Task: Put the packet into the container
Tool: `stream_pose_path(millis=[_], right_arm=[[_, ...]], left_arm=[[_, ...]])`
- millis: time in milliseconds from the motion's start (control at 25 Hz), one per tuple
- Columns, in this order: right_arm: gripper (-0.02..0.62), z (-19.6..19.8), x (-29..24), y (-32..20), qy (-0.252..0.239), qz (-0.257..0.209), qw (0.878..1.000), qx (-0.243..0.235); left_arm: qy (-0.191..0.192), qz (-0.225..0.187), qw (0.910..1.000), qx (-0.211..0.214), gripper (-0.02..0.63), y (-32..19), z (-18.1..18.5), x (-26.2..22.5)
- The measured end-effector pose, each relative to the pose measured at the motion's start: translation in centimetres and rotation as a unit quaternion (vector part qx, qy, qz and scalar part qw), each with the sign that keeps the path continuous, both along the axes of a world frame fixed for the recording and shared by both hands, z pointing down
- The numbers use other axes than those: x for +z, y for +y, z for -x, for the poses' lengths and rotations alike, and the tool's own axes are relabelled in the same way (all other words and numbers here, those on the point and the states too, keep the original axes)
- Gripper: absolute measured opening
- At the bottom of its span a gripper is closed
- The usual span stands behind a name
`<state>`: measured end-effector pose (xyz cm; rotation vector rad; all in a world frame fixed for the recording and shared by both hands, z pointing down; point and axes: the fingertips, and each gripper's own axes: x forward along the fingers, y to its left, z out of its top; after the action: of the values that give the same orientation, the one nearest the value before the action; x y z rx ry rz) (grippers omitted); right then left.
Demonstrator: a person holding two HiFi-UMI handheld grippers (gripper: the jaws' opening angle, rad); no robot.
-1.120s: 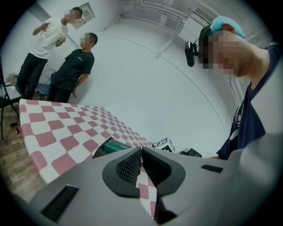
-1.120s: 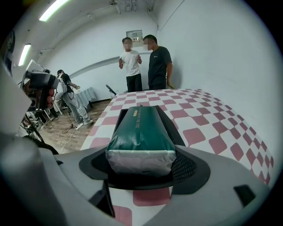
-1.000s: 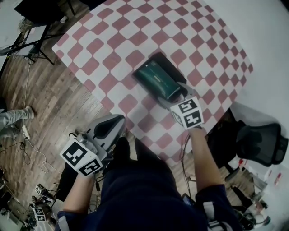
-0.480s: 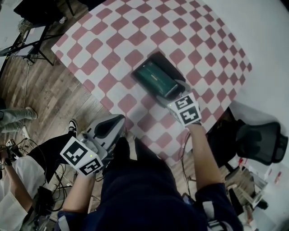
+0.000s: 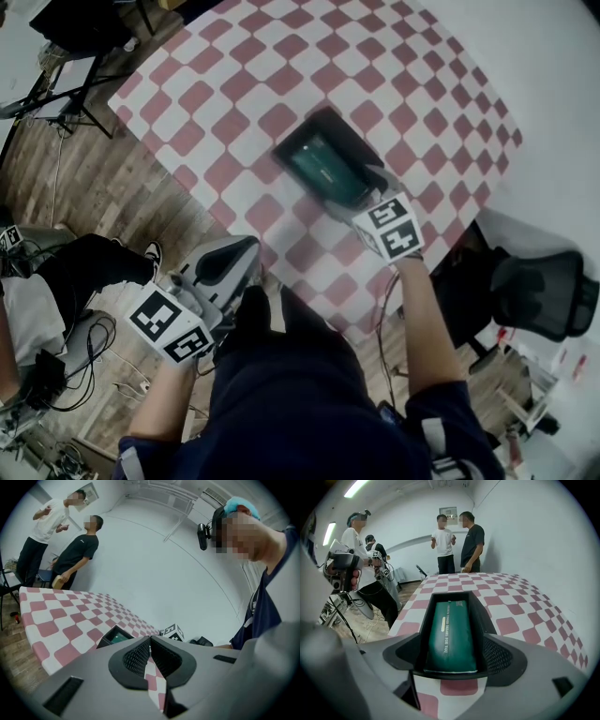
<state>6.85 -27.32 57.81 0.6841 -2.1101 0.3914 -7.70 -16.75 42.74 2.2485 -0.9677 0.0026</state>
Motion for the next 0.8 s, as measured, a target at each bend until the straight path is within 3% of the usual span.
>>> stream_pose_path(millis=[240, 640, 720, 800], right_arm=[[0.405, -0.2, -2.8, -0.1, -0.039, -0.017, 0.999, 0.019], [0.401, 0.0, -13.2, 2.7, -0.199, -0.076, 0.976, 0.038], [0.369, -0.2, -15.1, 3.5, -0.225, -0.09, 0.969, 0.047], [0.242, -0.6, -17.0, 4.2, -0.244, -0.11, 0.962, 0.061]], left_arm=[[-0.002, -0.01, 0.9999, 0.005, 0.032, 0.0, -0.3, -0.8], [-0.015, -0.042, 0.9989, 0.017, 0.032, 0.3, -0.9, -4.3], [-0.017, -0.051, 0.9984, 0.021, 0.032, 0.4, -1.1, -5.0], [-0.019, -0.059, 0.9978, 0.026, 0.032, 0.4, -1.2, -5.6]])
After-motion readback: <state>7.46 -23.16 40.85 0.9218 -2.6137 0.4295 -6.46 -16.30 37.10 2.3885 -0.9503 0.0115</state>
